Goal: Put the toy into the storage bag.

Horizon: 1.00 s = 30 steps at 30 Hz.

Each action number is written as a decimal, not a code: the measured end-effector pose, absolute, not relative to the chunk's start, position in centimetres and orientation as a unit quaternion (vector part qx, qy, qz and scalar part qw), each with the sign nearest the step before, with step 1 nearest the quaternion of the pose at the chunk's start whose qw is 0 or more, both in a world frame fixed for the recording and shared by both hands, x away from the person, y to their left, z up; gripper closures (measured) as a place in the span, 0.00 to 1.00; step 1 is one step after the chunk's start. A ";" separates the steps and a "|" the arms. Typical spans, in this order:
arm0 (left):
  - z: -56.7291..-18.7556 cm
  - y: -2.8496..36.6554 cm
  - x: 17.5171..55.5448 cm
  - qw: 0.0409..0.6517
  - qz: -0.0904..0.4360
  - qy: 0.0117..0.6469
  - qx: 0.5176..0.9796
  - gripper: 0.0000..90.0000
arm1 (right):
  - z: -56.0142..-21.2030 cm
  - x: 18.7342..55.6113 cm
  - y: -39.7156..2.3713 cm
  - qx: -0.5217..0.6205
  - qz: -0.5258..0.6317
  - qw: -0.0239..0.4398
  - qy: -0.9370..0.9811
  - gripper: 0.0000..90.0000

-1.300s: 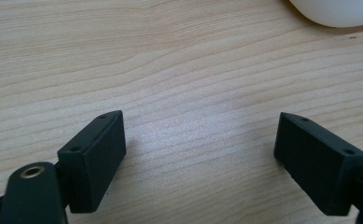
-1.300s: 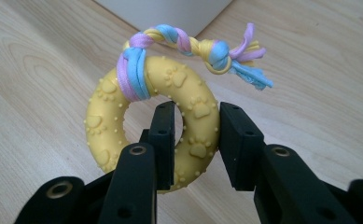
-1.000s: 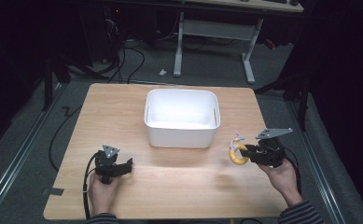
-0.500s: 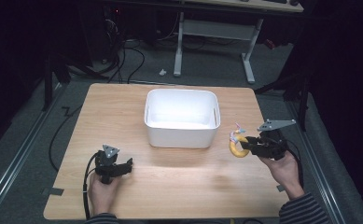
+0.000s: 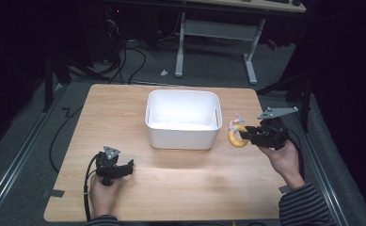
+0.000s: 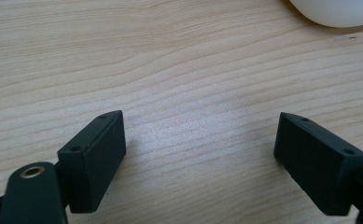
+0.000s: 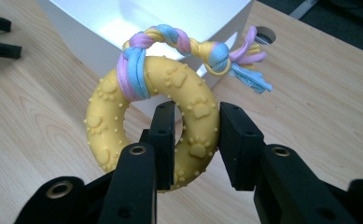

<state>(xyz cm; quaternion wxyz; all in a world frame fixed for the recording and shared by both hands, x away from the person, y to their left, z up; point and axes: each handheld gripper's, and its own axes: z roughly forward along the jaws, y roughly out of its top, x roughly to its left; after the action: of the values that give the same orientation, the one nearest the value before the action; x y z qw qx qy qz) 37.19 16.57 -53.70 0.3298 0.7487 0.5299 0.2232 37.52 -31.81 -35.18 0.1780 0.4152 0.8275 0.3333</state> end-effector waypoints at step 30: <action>-53.7 16.6 37.2 0.330 0.223 0.530 0.749 0.19 | -31.7 42.4 -26.8 0.401 0.341 0.181 0.831 0.76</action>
<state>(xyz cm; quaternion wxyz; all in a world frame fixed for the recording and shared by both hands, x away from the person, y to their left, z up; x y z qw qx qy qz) 37.19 16.57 -53.70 0.3299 0.7487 0.5300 0.2231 42.38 -26.84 -31.69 0.1812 0.4006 0.8307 0.3414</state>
